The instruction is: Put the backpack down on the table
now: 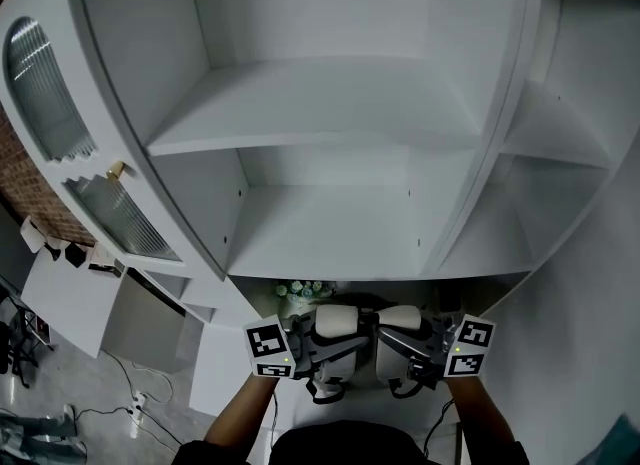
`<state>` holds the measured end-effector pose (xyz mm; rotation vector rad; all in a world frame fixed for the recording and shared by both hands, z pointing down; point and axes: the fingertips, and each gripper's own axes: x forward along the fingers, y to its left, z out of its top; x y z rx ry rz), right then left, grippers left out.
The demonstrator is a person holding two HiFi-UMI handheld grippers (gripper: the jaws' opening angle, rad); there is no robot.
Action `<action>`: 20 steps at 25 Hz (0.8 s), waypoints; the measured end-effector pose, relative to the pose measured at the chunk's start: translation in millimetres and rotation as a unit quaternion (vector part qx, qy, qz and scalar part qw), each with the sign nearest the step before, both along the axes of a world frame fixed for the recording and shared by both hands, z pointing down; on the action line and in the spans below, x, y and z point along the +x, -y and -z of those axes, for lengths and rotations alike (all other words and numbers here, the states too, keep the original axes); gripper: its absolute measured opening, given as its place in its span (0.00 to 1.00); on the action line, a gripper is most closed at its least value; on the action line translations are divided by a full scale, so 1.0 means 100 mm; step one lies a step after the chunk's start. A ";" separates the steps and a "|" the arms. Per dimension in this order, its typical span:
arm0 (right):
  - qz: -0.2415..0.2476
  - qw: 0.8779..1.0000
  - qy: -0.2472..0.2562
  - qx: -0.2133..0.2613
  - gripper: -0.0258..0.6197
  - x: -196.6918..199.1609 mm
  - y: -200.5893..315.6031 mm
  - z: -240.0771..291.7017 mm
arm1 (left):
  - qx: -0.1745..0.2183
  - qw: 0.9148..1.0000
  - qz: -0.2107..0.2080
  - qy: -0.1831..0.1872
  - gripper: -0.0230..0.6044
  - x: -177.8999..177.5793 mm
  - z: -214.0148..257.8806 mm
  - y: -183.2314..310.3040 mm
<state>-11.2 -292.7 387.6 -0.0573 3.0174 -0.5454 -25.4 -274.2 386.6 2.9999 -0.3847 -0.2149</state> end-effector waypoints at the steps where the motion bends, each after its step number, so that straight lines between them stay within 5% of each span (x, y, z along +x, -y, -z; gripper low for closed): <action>1: 0.000 1.000 -0.002 -0.005 0.12 -0.01 0.00 -0.05 | -0.004 1.000 0.002 0.000 0.13 -0.01 -0.04 0.01; 10: -0.001 0.998 0.000 -0.065 0.12 -0.10 -0.01 -0.48 | -0.042 0.999 0.016 -0.010 0.13 -0.07 -0.40 0.03; 20: -0.008 0.997 -0.008 -0.073 0.13 -0.09 0.02 -0.73 | -0.088 0.996 -0.003 -0.007 0.13 -0.02 -0.78 0.03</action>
